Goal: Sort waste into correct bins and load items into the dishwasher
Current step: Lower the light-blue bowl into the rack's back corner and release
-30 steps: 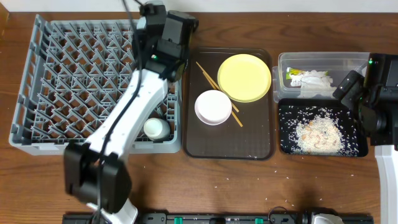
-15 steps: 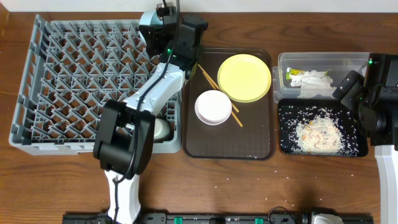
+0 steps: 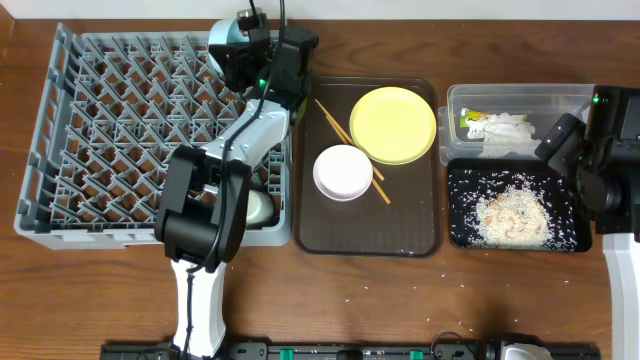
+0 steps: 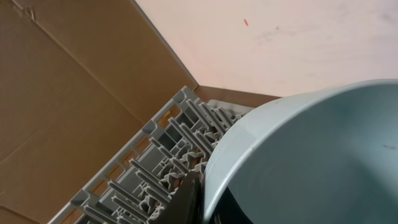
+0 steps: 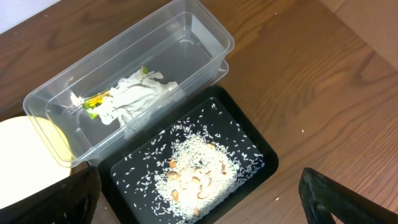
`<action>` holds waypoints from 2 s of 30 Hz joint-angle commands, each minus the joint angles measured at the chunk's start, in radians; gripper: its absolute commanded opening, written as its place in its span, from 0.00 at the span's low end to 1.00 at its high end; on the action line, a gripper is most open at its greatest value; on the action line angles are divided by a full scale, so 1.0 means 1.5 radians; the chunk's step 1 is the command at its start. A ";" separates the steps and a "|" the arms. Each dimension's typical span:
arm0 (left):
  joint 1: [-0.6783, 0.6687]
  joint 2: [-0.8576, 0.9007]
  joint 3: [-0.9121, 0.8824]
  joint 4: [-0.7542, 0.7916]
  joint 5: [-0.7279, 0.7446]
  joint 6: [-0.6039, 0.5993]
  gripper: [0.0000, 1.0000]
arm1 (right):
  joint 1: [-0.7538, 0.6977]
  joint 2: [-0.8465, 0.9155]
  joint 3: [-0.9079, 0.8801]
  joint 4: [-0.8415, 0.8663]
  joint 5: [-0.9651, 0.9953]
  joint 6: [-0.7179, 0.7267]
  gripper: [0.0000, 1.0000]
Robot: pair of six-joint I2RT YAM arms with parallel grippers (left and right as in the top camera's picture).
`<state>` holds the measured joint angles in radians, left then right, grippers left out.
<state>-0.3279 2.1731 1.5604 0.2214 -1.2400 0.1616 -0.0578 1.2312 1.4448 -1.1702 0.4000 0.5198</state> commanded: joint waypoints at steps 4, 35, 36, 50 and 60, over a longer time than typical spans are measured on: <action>0.001 0.003 -0.008 -0.003 -0.022 0.002 0.07 | -0.002 -0.001 0.003 -0.001 0.007 0.012 0.99; -0.082 0.003 -0.046 -0.089 0.018 -0.001 0.50 | -0.002 -0.001 0.003 -0.001 0.007 0.012 0.99; -0.082 0.003 -0.046 -0.094 0.032 -0.001 0.52 | -0.002 -0.001 0.003 -0.001 0.007 0.012 0.99; -0.114 -0.050 -0.046 -0.112 0.130 -0.011 0.81 | -0.002 -0.001 0.003 -0.001 0.007 0.012 0.99; -0.126 -0.306 -0.046 -0.494 0.631 -0.213 0.82 | -0.002 -0.001 0.003 -0.001 0.007 0.012 0.99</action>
<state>-0.5217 1.8290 1.4857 -0.4122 -0.6628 -0.0002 -0.0578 1.2312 1.4445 -1.1702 0.4000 0.5198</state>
